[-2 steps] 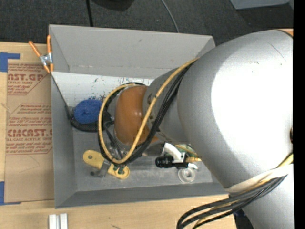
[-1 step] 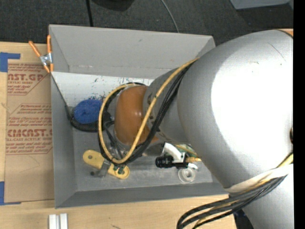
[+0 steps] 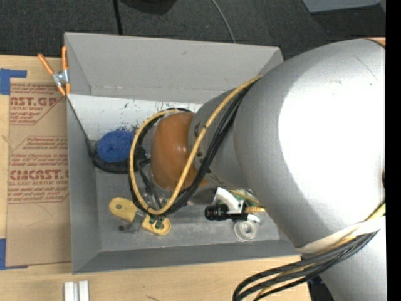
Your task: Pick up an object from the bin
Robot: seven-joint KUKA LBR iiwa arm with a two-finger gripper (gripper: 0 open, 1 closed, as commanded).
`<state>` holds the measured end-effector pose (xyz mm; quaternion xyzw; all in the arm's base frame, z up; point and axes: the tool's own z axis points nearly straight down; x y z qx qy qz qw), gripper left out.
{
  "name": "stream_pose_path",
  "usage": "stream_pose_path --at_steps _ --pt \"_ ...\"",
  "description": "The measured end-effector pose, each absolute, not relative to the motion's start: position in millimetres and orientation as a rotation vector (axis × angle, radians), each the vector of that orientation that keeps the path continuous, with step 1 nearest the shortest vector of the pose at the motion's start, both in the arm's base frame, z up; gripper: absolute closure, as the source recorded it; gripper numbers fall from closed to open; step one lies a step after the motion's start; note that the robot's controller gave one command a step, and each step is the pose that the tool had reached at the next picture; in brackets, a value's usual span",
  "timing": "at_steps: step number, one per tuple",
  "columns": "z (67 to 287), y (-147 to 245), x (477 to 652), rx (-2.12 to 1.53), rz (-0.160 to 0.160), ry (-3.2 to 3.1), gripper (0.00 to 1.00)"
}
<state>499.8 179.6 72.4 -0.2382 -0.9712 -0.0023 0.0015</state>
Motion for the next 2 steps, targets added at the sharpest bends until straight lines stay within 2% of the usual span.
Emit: stream_pose_path --at_steps 2 --pt "89.1 179.1 499.1 -0.747 -0.005 -3.046 1.0"
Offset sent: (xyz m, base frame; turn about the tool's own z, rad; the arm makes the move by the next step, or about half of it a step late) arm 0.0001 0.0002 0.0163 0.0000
